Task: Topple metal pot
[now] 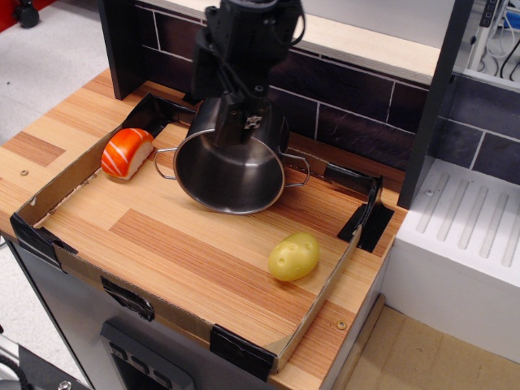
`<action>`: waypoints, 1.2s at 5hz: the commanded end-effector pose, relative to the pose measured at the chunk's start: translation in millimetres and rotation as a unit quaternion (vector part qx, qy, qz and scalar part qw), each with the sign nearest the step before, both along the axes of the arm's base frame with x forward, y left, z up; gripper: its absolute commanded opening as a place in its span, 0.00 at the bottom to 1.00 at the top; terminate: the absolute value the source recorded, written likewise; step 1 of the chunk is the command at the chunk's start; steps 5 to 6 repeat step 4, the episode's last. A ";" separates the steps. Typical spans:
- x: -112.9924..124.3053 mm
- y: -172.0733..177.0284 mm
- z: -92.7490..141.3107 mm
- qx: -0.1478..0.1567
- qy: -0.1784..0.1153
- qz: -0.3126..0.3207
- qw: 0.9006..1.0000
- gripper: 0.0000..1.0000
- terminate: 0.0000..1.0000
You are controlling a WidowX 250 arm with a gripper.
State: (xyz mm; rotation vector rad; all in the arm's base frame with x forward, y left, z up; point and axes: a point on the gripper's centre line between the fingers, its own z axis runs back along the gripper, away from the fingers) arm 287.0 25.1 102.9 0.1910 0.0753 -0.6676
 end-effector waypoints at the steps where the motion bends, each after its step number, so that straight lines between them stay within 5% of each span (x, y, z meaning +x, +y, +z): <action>1: 5.4 10.9 53.8 -0.057 -0.057 -0.010 0.997 1.00 0.00; 3: -1.3 12.3 72.5 -0.084 -0.081 -0.016 0.993 1.00 0.00; 4: -1.3 12.3 72.5 -0.084 -0.081 -0.016 0.993 1.00 1.00; 6: -1.3 12.3 72.5 -0.084 -0.081 -0.016 0.993 1.00 1.00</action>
